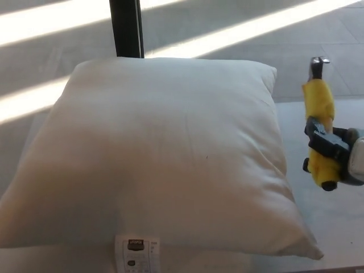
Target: A hammer is kept on the right hand side and a pillow is kept on the left hand side on the desk infront of the robot and the robot uses its right hand to pick up the hammer and makes a downward swinging motion to hit the pillow
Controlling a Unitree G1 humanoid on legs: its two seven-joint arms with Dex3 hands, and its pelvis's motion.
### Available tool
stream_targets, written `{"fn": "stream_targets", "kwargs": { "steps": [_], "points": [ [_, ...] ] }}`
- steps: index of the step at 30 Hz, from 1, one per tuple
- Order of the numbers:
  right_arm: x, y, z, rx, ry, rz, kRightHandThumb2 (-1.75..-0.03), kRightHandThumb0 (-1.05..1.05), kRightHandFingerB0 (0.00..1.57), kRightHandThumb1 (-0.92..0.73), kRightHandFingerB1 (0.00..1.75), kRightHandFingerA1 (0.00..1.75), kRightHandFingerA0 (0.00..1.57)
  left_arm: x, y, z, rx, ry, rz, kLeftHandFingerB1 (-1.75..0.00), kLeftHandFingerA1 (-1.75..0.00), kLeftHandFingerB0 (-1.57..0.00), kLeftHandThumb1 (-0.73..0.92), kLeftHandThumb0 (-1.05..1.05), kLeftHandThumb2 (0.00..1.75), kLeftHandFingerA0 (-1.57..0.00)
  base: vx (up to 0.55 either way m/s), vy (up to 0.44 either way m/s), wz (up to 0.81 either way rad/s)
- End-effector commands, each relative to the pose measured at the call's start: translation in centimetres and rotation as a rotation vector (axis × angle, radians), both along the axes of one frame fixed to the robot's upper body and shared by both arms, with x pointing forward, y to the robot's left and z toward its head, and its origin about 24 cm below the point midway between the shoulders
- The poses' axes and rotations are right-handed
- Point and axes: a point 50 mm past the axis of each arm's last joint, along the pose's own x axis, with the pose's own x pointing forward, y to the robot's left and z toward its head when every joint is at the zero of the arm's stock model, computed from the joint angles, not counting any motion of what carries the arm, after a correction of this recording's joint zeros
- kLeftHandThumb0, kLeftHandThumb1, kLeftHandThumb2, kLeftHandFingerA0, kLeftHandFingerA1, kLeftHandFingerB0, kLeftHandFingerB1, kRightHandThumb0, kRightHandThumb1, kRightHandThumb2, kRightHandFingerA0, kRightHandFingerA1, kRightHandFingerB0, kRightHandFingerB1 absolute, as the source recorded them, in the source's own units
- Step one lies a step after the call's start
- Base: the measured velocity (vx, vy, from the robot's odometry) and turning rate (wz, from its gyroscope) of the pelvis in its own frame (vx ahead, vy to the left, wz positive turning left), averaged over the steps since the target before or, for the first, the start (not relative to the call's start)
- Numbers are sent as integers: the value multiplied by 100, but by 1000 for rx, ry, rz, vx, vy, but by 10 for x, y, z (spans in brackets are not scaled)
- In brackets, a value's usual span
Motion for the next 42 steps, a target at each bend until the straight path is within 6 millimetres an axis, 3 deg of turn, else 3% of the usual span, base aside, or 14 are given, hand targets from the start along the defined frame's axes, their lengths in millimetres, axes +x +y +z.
{"fn": "stream_targets", "kwargs": {
  "steps": [1,5,6,13,14,21,22,23,24,34,35,39,40,42],
  "points": [
    [0,-19,-7,-465,2,128,-93,-27,67,-67,141,175,94,-2,8,7,40,-15,19,-48,-60,-67,67,-61,60,-80,0,0,0],
    [-3,-23,-16,-544,9,136,-76,-32,59,-76,125,174,93,-4,8,8,35,-34,23,-49,-57,-67,67,-62,60,-78,0,0,0],
    [-4,-23,-17,-592,38,144,-79,-46,51,-69,94,158,100,-4,9,8,42,-23,15,-49,-58,-69,67,-62,60,-79,0,0,0],
    [-7,-29,-28,-842,65,242,-70,-38,59,-83,104,152,77,-4,9,8,32,-36,21,-50,-62,-69,67,-62,60,-79,0,0,0],
    [-7,-30,-28,-845,62,238,-67,-35,26,-84,56,129,66,-4,9,8,33,-37,21,-49,-62,-70,67,-61,60,-79,0,0,0],
    [-8,-42,-24,-879,57,170,-65,-35,49,-80,75,132,63,-5,9,9,37,-36,9,-49,-62,-67,68,-60,61,-80,0,0,0],
    [-8,-46,-23,-897,62,163,-66,-35,53,-82,107,148,65,-5,9,9,40,-38,24,-50,-62,-69,67,-61,60,-82,0,0,0],
    [-8,-48,-22,-908,80,146,-67,-38,51,-83,84,138,66,-6,9,8,37,-31,23,-49,-61,-68,67,-61,60,-81,0,0,0],
    [-8,-51,-19,-920,76,124,-65,-37,59,-82,109,148,75,-7,9,8,33,-25,28,-48,-57,-65,68,-62,61,-79,0,0,0],
    [-5,-47,-21,-853,34,217,-64,-33,51,-71,61,148,70,-5,6,6,27,-22,12,-48,-57,-64,69,-61,61,-79,0,0,0],
    [-5,-44,-24,-773,-7,216,-59,-39,43,-66,49,94,75,-4,6,6,29,-22,16,-48,-57,-66,68,-61,61,-79,0,0,0],
    [-5,-40,-28,-612,-35,258,-59,-48,24,-65,34,73,49,-3,7,6,30,-28,19,-50,-57,-68,68,-61,61,-80,0,0,0],
    [-5,-37,-29,-614,-29,307,-61,-53,15,-66,29,50,18,-3,7,6,28,-28,13,-49,-58,-67,69,-61,61,-78,0,0,0],
    [-4,-34,-29,-716,20,443,-90,-69,2,-51,22,30,3,-2,8,7,39,-25,21,-49,-58,-68,68,-63,60,-81,0,0,0]
  ]
}}
